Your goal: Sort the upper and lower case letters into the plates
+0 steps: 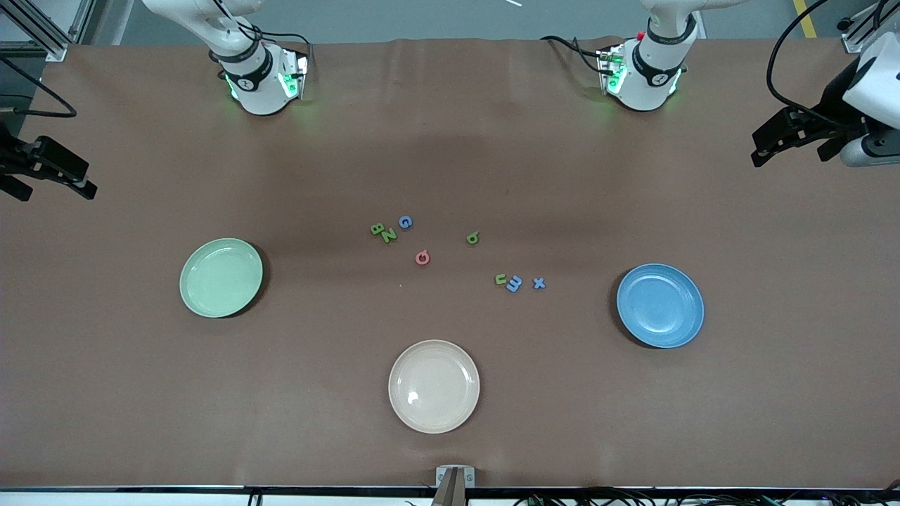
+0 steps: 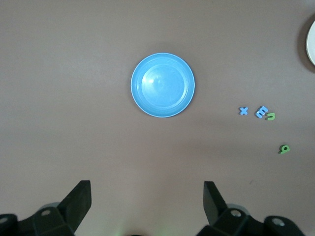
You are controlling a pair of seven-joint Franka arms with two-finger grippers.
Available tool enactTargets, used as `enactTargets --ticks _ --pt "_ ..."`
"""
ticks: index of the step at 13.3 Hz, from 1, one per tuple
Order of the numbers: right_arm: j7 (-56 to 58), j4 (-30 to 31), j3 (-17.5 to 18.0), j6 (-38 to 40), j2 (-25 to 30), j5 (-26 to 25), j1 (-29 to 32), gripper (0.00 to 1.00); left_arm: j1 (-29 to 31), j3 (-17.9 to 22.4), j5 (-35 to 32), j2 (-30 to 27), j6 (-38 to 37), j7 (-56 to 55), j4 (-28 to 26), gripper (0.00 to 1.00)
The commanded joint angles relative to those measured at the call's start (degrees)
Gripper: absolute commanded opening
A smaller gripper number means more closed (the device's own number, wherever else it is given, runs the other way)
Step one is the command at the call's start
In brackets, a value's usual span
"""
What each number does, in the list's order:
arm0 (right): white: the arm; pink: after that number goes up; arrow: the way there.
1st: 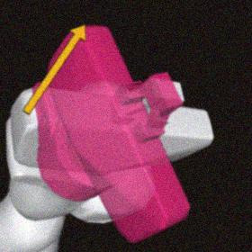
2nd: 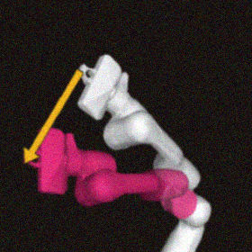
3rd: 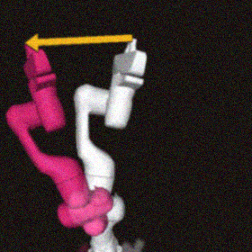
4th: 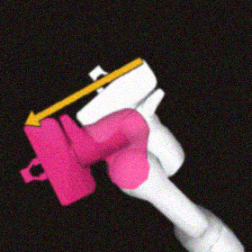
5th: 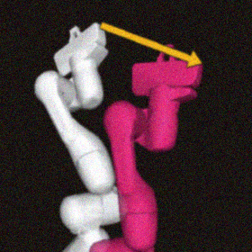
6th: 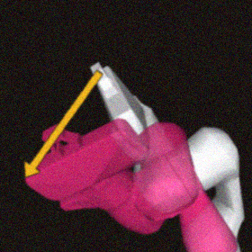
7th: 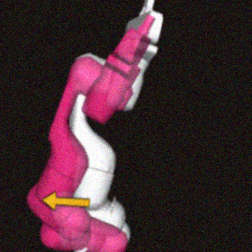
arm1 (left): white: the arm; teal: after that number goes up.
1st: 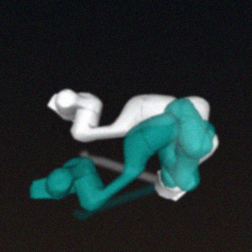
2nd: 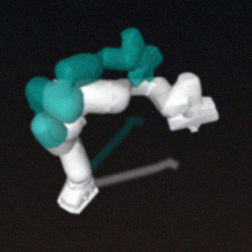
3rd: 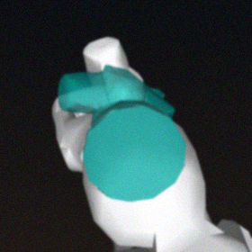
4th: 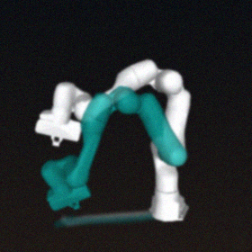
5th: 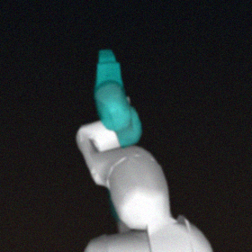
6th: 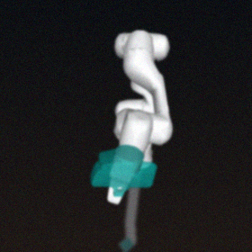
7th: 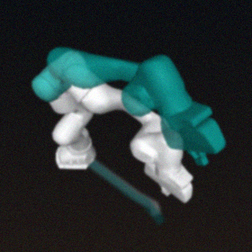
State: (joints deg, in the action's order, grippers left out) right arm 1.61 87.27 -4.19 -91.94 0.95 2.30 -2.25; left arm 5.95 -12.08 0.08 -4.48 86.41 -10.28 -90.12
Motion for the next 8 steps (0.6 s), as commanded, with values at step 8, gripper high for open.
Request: enactTargets --ticks 8 --pt "-0.82 0.62 0.59 -0.70 0.11 0.24 -0.38 1.00 -0.93 -0.75 0.09 2.45 -0.02 0.71 -0.15 1.00"
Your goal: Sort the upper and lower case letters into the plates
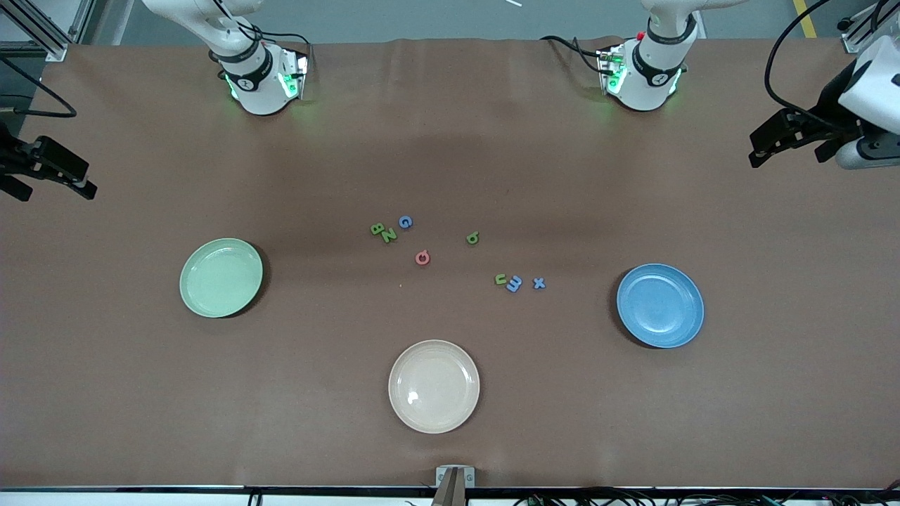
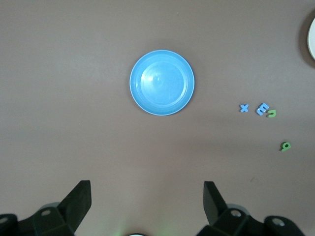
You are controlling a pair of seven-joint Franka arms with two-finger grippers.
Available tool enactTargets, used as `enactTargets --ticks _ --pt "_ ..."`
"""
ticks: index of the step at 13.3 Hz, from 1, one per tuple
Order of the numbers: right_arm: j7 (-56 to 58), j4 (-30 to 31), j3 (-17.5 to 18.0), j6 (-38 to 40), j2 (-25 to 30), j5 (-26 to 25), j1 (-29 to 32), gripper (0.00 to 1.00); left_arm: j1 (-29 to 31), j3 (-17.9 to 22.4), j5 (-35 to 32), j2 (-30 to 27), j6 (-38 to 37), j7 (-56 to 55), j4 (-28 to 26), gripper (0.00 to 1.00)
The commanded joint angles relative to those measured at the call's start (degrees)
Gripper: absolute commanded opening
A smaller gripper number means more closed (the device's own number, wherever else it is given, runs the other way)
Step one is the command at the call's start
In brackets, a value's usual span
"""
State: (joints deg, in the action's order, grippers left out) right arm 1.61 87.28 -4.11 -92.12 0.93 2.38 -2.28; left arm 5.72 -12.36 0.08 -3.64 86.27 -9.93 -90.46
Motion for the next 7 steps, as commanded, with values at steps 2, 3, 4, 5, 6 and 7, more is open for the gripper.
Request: enactTargets --ticks 2,3,4,5,6,7 --pt "-0.82 0.61 0.68 -0.61 -1.35 0.17 -2.63 1.00 -1.76 -2.57 0.09 3.72 3.88 -1.05 -1.73 1.00" --pt "-0.82 0.52 0.68 -0.78 -2.50 0.17 -3.95 1.00 -2.03 -3.71 0.18 4.16 6.69 -3.50 -4.09 1.00" --pt "-0.82 0.52 0.68 -1.48 -3.73 0.17 -5.36 1.00 -1.94 -5.72 0.18 4.34 11.07 -7.35 -7.77 1.00" --pt "-0.90 0.60 0.68 -1.83 -4.52 0.17 -6.68 1.00 -1.85 -7.48 0.01 4.26 16.68 -11.56 -11.81 1.00" --pt "-0.90 0.52 0.68 -2.01 -5.49 0.09 -7.82 1.00 -1.94 -9.16 0.01 4.43 22.83 -15.96 -15.76 1.00" --pt "-0.90 0.52 0.68 -2.45 -6.45 0.17 -8.18 1.00 -2.03 -10.65 0.01 5.39 27.59 -18.44 -18.68 1.00"
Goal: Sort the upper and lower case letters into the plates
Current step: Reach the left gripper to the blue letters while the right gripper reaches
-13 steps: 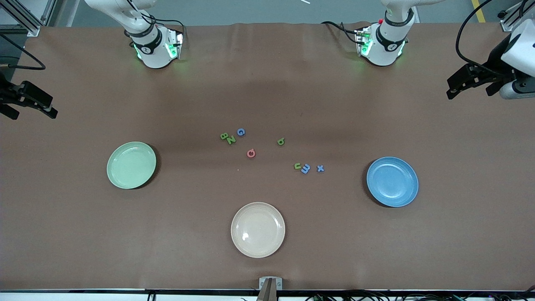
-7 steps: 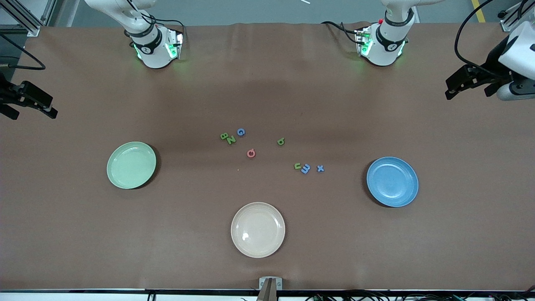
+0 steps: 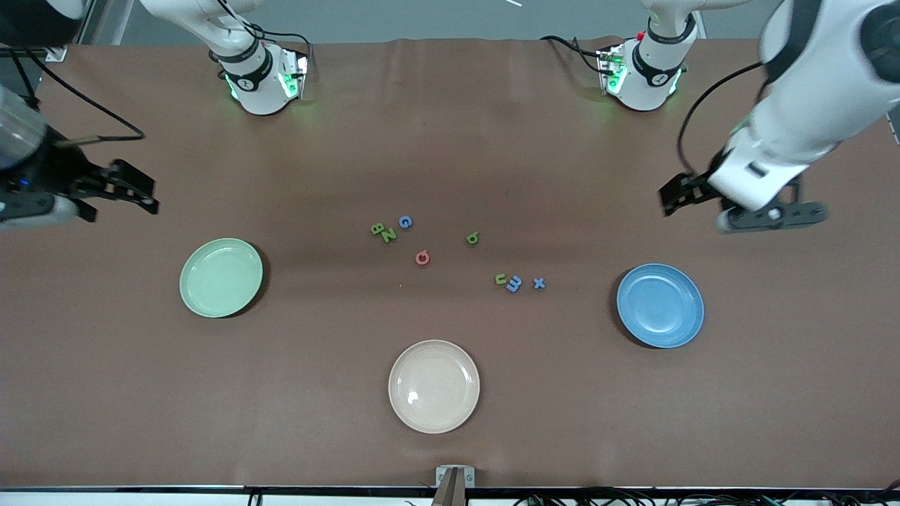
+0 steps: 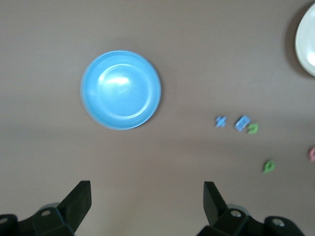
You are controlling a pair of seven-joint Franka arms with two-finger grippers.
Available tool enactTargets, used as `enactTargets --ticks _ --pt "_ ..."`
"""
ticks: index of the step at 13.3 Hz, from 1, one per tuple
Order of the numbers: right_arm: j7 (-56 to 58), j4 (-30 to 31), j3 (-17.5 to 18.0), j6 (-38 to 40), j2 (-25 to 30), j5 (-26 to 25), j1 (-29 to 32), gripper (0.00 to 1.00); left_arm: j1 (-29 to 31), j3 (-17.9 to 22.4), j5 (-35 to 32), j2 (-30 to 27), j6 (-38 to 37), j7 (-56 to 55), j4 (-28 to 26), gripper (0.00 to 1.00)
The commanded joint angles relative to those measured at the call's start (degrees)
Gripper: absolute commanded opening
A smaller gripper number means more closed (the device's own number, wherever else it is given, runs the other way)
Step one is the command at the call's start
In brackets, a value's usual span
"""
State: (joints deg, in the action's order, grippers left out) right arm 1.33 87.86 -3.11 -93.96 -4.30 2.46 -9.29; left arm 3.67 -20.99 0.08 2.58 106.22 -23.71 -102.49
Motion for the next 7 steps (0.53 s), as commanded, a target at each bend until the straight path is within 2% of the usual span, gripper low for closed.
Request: enactTargets --ticks 1,4,6,7 --pt "-0.62 0.03 -0.32 -1.57 -2.20 0.17 -1.95 1.00 0.02 -3.78 -0.08 1.09 12.73 -6.24 -9.10 1.00" --pt "-0.80 0.03 -0.32 -5.78 -6.50 0.52 -5.73 1.00 -1.98 -4.85 -3.67 7.94 26.19 -9.05 -13.69 1.00" --pt "-0.80 0.65 -0.32 -7.98 -9.05 1.14 -7.75 1.00 -3.83 -4.85 -7.27 14.88 32.61 -13.79 -13.43 0.99" --pt "-1.49 2.74 -0.23 -12.61 -10.28 1.31 -8.98 1.00 -5.15 -4.85 -10.07 18.31 35.86 -17.12 -13.26 0.97"
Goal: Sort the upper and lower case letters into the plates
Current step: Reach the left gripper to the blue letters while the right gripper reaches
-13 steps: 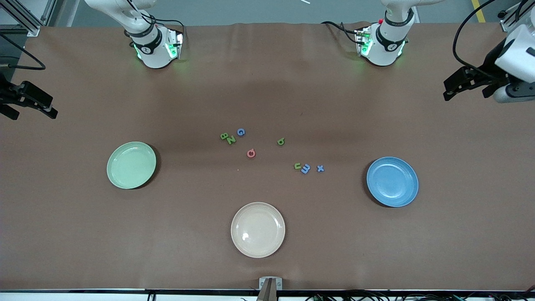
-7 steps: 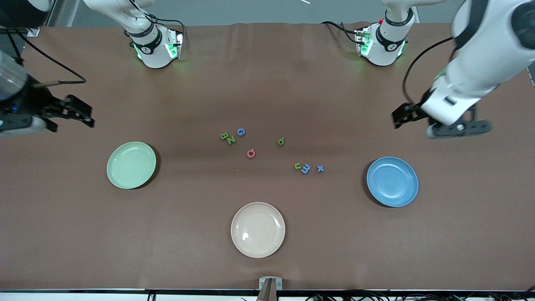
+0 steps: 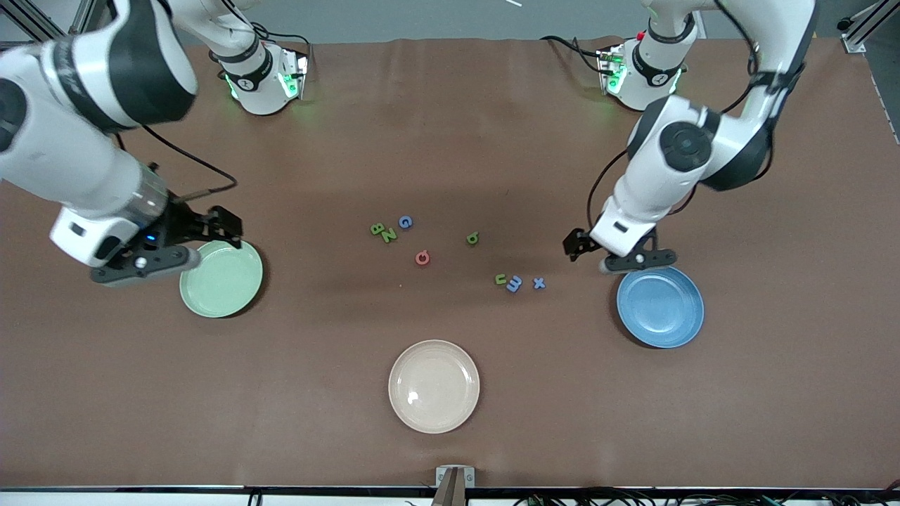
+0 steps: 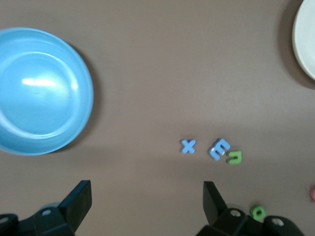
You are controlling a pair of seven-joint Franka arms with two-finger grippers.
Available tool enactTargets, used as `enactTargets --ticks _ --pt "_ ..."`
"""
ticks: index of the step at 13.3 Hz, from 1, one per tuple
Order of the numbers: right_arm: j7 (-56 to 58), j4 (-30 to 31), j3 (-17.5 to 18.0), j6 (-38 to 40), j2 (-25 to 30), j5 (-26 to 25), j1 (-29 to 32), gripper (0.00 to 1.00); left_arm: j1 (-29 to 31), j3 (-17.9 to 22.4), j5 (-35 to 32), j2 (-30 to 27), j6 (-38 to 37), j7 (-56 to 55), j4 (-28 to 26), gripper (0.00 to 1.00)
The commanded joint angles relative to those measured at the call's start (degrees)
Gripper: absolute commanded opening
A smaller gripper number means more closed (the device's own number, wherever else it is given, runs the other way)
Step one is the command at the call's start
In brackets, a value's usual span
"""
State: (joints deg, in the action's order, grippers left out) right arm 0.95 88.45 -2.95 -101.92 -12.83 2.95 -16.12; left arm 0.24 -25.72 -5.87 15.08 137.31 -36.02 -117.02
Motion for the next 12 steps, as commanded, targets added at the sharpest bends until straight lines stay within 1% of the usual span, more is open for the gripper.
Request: enactTargets --ticks 1,2,3,5,7,9,10,12 --pt "-3.65 5.03 -0.48 -7.82 -1.85 1.18 -3.56 1.00 -2.26 -0.12 -6.76 8.79 5.85 -7.89 1.97 0.95" --pt "-7.77 5.93 -0.48 -8.20 -2.20 1.10 -5.40 0.99 -2.96 -0.12 -9.92 11.52 6.13 -10.44 3.36 0.91" --pt "-11.29 5.94 -0.48 -8.55 -3.85 1.18 -7.24 0.99 -3.40 -0.12 -12.73 14.16 6.13 -12.65 4.60 0.88" --pt "-15.17 6.03 -0.39 -11.00 -7.02 1.53 -11.29 0.99 -3.58 -0.12 -16.00 18.47 6.04 -15.12 7.23 0.82" --pt "-23.67 6.21 -0.39 -12.95 -9.75 1.80 -15.16 0.99 -4.98 0.14 -17.59 21.64 6.13 -16.70 9.52 0.80" --pt "-30.71 6.38 -0.39 -16.80 -12.82 1.89 -18.32 0.99 -6.04 0.41 -17.86 24.28 6.04 -17.76 11.80 0.78" --pt "-32.75 6.99 -0.39 -19.34 -13.88 1.89 -19.64 0.99 -6.13 0.41 -17.95 24.64 6.04 -17.77 12.08 0.78" --pt "-33.38 8.57 -0.39 -25.32 -15.90 2.23 -22.19 0.99 -6.04 0.41 -18.12 24.82 5.61 -17.77 11.73 0.75"
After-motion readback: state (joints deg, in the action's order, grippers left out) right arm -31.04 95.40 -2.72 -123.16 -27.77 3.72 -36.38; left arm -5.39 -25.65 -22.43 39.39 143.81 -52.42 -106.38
